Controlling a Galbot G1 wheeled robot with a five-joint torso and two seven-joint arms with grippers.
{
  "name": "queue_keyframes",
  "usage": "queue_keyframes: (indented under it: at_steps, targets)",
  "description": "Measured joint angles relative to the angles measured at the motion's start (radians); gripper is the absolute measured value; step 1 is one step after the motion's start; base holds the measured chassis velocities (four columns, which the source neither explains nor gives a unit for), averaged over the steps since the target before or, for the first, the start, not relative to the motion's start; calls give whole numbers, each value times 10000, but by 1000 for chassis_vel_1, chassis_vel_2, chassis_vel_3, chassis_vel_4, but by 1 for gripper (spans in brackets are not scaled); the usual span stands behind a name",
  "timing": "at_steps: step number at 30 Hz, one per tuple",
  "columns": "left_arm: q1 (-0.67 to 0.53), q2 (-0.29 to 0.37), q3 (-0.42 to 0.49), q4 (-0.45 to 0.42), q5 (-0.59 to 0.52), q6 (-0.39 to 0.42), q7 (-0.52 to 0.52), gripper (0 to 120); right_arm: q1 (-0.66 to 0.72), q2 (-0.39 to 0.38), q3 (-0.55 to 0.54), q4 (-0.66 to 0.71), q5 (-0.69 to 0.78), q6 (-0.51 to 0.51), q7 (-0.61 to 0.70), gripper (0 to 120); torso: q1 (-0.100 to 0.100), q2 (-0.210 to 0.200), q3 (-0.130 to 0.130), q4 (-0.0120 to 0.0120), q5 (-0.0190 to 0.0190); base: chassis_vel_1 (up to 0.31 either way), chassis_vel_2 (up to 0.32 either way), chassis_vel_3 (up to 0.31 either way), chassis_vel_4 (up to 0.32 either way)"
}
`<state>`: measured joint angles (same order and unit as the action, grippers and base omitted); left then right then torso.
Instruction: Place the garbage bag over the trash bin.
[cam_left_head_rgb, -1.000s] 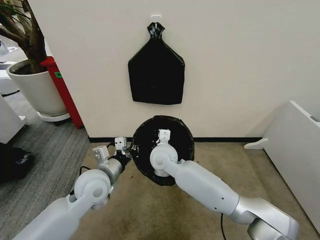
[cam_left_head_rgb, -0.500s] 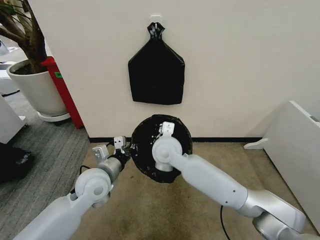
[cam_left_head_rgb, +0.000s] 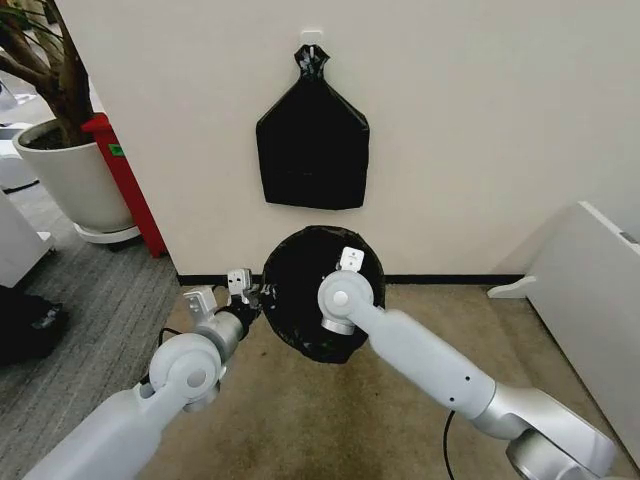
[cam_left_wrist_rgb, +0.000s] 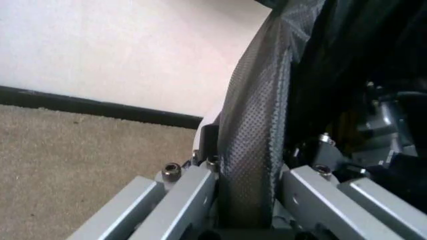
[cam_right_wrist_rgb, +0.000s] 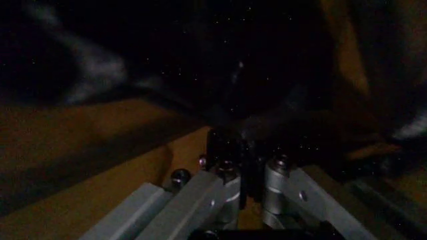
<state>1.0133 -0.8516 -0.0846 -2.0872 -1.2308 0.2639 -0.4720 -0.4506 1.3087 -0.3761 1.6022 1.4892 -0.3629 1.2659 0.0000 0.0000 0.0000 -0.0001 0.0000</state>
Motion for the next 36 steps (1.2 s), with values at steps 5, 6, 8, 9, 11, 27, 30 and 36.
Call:
queue_keyframes:
  at_steps: [5, 6, 8, 9, 11, 27, 30, 36]
  targets:
    - [5, 6, -8, -45, 0, -13, 12, 0, 4, 179, 122, -450, -123, -80, -173, 0, 0, 0, 1, 1, 0, 0, 0, 0, 0]
    - [5, 12, -17, -55, 1, -20, 12, 0, -2, 216, 163, -508, -112, -87, -199, 0, 0, 0, 0, 1, 0, 0, 0, 0, 0]
    - [5, 25, -35, -64, 1, -33, 12, 0, -30, 261, 244, -559, -3, -98, -253, 0, 0, 0, 0, 1, 0, 0, 0, 0, 0]
    - [9, 32, -42, -69, 1, -35, 12, 0, -52, 275, 288, -570, 69, -103, -298, 0, 0, 0, 0, 1, 0, 0, 0, 0, 0]
    - [15, 34, -44, -70, 1, -38, 13, 0, -71, 288, 321, -575, 125, -107, -326, 0, 0, 0, 1, 1, 0, 0, 0, 0, 0]
    - [-12, -70, 13, 155, 354, -52, 200, 0, 95, -761, -227, 1432, 1224, -258, -90, 0, 0, 0, 1, 0, 0, 0, 0, 0, 0]
    - [15, -71, 15, 187, 518, -78, 273, 0, 214, -905, -397, 1866, 1680, -259, 2, 0, 0, 0, 0, -1, 1, 0, 0, 0, 0]
    - [32, -45, 15, 209, 599, -99, 334, 0, 221, -948, -636, 2187, 2512, -307, 192, 0, -1, 0, 0, 2, -1, 0, 0, 0, 0]
